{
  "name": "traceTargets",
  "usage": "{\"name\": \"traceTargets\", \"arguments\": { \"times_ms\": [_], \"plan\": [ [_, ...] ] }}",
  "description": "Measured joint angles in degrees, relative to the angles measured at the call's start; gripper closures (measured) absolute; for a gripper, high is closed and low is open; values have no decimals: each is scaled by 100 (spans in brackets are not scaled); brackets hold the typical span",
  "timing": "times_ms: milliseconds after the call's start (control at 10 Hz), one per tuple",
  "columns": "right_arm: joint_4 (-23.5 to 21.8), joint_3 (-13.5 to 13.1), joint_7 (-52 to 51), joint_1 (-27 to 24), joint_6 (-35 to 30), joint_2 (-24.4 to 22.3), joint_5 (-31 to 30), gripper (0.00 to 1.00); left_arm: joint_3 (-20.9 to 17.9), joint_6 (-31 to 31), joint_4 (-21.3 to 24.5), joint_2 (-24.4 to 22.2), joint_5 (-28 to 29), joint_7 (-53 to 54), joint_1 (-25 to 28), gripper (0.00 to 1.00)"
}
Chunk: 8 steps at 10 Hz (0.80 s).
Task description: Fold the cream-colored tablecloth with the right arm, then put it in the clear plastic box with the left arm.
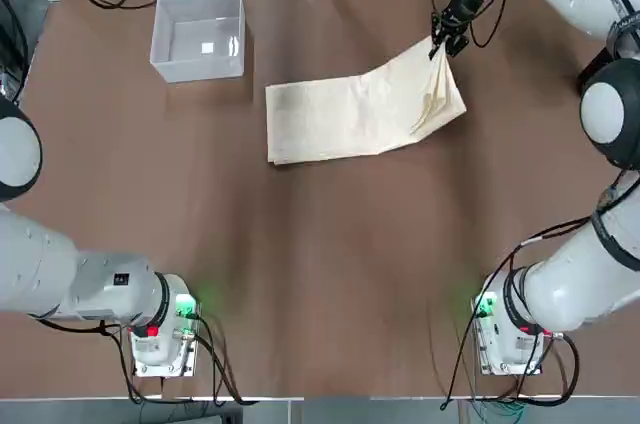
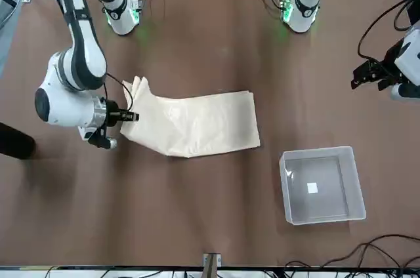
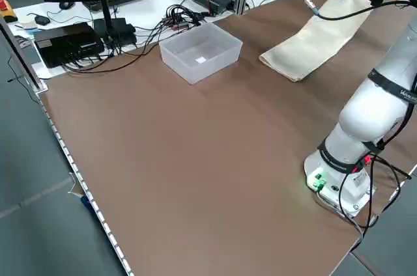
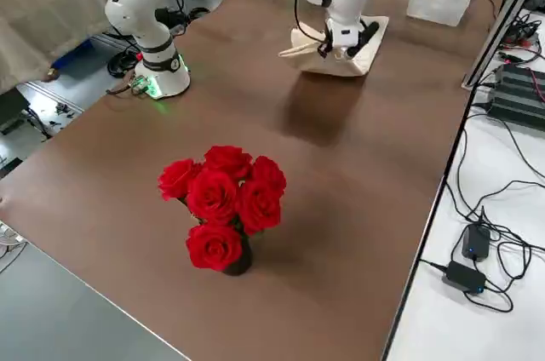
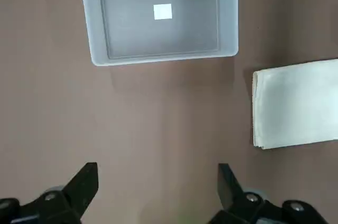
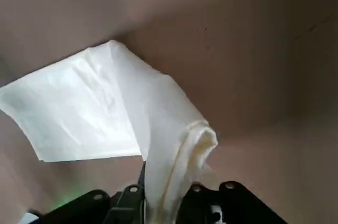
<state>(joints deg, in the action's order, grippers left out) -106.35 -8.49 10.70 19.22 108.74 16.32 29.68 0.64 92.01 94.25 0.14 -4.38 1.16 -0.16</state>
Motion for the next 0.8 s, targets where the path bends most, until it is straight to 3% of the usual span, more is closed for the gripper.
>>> {"name": "traceTargets", "arguments": {
  "times_ms": [800],
  "plan": [
    [408,12,1963,967,48,-78,-134,92,2,0,3,0,0,0,1,0]
  ]
}}
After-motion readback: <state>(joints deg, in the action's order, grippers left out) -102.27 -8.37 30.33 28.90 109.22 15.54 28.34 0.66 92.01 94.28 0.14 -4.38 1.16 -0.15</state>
